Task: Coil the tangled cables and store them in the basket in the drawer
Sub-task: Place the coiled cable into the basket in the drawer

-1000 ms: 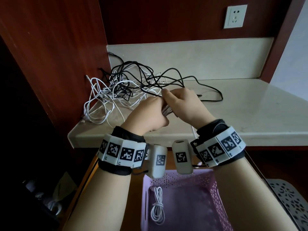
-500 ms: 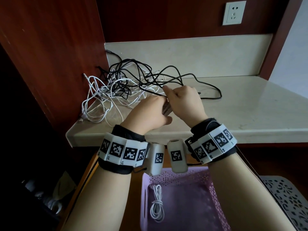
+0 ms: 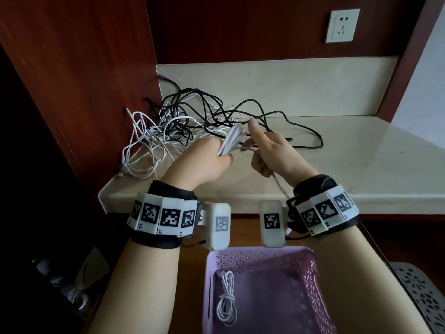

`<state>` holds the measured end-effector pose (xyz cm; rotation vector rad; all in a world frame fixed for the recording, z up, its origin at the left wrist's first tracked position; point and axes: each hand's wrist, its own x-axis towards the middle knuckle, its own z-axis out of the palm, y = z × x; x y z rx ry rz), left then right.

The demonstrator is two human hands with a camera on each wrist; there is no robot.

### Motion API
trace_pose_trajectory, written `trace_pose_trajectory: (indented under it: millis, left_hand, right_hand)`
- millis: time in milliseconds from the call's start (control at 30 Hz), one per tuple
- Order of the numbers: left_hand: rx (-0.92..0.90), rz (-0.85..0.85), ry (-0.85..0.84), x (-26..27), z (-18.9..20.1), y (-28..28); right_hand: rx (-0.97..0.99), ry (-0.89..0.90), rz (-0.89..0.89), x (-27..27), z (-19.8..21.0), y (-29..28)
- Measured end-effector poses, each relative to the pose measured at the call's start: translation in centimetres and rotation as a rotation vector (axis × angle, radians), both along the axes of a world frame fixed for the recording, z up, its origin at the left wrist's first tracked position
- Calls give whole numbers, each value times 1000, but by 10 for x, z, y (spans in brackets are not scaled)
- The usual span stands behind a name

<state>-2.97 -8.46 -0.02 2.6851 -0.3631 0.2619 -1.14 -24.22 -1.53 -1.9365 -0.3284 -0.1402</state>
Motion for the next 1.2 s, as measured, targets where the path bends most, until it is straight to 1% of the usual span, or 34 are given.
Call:
trace_pose_trajectory:
  millis: [67,133,200,267,300,400,467,533,633,700,800,867,1000,1100,1133,1167,1200]
  left_hand:
    - [-26,69,-59,5,-4,9]
    - [-41,132,-83,10,-7,15]
    - [-30,188,-86,13,-10,21]
    - [30,215,-63,15,-12,25]
    - [67,215,-37,17,-14,26]
    - [173,181,74,21,-21,22]
    - [248,119,136,20,-24,10]
    - [335,36,144,15,-26,-4]
    - [459,-115,101,1,-23,-18]
    - [488,-235,123,-7,-19,-22]
    - [416,-316,234,-22,-4,-21]
    - [371,-363,262,-31,7,-15]
    - [114,-516,366,-52,30,-2]
    - [-63,-678,359,-65,40,-5]
    - [-130,-718,342,-65,40,-5]
    - [-194,-721,329,-64,41,-4]
    - [-255,-680,327,-63,42,-1]
  right_hand:
    - [-106,-25,53,-1,-2,-7]
    - [-287,-113,56,-3,-1,-12]
    - [-440,-216,-19,-7,5,-16]
    - [-552,-313,-134,-15,16,-21]
    - [-553,-345,-131,-20,22,-24]
    - [-472,-434,56,-32,35,-28]
    - [-404,-530,102,-34,38,-25]
    - [-297,-592,126,-34,38,-23]
    - [-158,-602,155,-29,35,-25]
    - [-54,-571,145,-23,29,-28]
    - [86,-498,124,-16,21,-33]
    - [111,-458,129,-12,17,-38]
    - [50,-415,207,-8,14,-39]
    - [0,-318,331,-14,9,-19]
    - [0,-325,339,-14,4,-11]
    - [-7,-375,317,-16,1,-5]
    - [-18,-428,285,-14,-1,-2]
